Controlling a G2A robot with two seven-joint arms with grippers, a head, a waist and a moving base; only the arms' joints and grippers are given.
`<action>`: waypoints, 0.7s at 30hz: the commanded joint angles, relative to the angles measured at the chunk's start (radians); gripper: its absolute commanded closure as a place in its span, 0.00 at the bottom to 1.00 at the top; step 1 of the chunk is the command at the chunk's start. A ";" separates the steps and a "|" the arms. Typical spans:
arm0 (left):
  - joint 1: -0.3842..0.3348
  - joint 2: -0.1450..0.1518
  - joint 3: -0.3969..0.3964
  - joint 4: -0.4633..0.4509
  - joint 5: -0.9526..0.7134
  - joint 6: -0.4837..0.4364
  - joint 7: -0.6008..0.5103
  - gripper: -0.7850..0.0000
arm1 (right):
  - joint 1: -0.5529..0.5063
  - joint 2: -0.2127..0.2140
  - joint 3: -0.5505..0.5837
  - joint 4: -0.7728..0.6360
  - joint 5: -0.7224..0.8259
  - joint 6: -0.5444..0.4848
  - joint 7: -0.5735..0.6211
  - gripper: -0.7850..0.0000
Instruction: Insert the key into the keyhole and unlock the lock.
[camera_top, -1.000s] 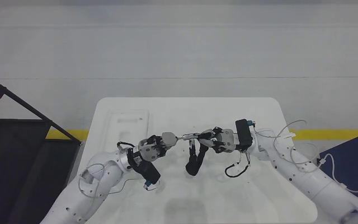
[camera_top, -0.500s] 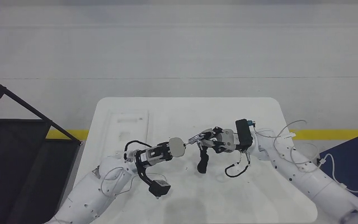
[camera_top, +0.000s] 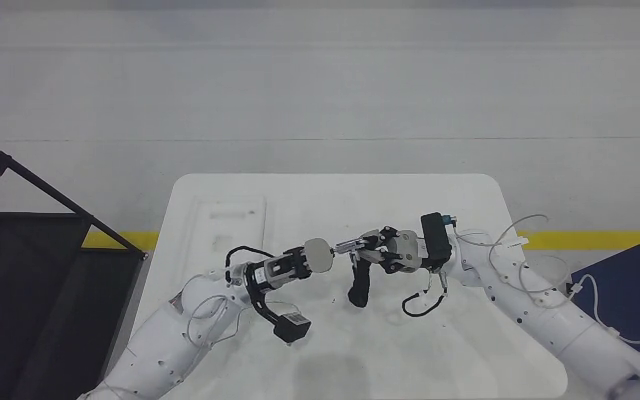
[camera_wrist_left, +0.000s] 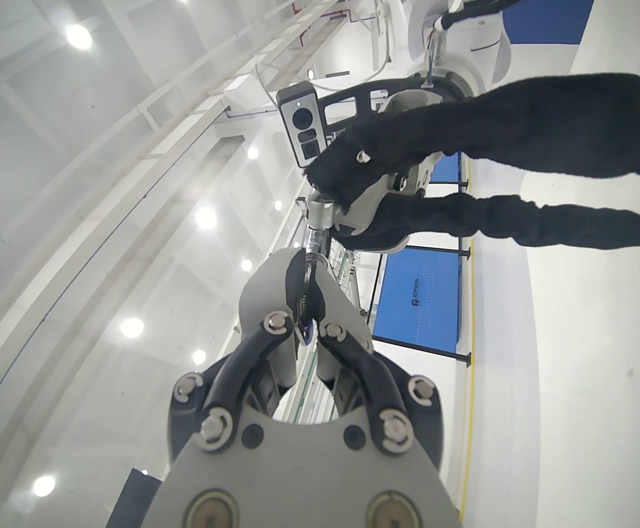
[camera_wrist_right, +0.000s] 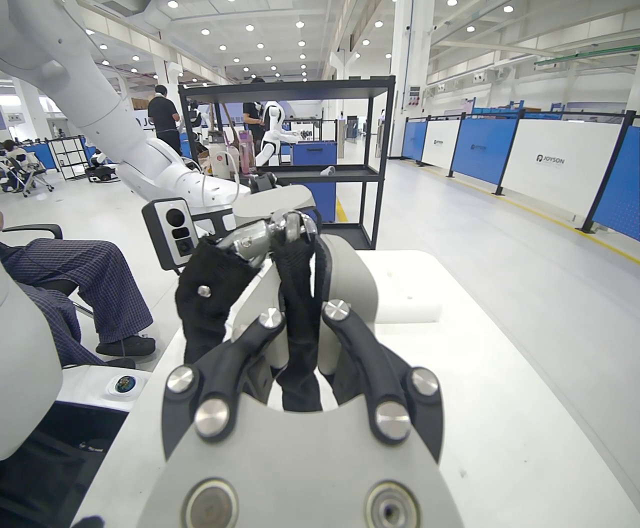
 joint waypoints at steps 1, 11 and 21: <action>0.005 -0.001 -0.003 0.001 -0.009 -0.005 -0.003 0.29 | 0.000 0.000 0.000 0.000 0.000 0.000 0.000 1.00; 0.034 -0.005 -0.018 -0.019 -0.216 -0.313 -0.054 0.00 | 0.000 0.000 0.000 0.000 0.000 0.000 0.000 1.00; 0.092 0.009 -0.147 -0.067 -1.024 -1.119 -0.352 0.00 | 0.000 0.000 0.000 0.000 0.000 0.000 0.000 1.00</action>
